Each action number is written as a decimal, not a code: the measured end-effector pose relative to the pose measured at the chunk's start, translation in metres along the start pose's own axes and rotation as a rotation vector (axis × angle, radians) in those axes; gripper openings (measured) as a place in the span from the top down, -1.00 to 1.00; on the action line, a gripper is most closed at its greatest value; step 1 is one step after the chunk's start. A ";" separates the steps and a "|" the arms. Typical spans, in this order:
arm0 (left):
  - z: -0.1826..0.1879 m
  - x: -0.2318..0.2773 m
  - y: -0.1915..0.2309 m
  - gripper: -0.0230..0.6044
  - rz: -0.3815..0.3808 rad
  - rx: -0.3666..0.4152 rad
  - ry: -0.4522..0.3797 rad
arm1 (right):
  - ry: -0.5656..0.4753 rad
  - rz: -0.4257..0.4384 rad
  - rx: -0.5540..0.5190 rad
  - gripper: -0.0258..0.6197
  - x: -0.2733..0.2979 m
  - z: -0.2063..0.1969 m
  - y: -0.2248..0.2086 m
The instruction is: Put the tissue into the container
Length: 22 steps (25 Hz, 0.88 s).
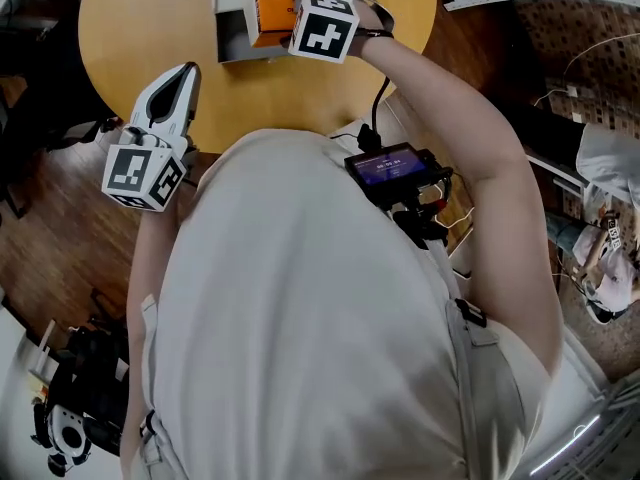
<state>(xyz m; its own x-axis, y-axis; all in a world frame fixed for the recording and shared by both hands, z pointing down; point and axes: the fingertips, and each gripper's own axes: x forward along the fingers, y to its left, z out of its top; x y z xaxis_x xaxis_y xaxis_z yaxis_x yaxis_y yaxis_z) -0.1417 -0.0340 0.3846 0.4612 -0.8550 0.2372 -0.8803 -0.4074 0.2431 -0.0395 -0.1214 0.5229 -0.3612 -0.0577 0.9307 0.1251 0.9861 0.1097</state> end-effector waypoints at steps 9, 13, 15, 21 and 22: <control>-0.001 -0.030 0.004 0.93 0.066 -0.018 -0.007 | 0.195 -0.047 -0.048 -0.21 0.068 -0.018 0.011; -0.002 -0.030 0.001 0.93 0.062 -0.018 -0.007 | 0.150 -0.026 -0.008 -0.29 0.085 -0.028 0.015; -0.004 -0.026 0.002 0.93 0.056 -0.018 -0.004 | 0.098 -0.026 0.015 -0.30 0.080 -0.030 0.013; -0.002 -0.012 0.012 0.93 0.009 -0.012 -0.001 | -0.283 0.019 0.235 0.38 -0.001 0.009 0.005; -0.001 -0.007 0.012 0.93 -0.005 -0.009 -0.003 | -0.386 0.044 0.298 0.72 -0.024 0.017 0.004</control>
<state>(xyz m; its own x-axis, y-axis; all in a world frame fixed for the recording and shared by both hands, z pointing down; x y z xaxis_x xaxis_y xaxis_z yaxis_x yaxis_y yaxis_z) -0.1548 -0.0329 0.3867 0.4654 -0.8538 0.2334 -0.8769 -0.4088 0.2529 -0.0459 -0.1135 0.4950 -0.6847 -0.0084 0.7288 -0.1018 0.9912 -0.0842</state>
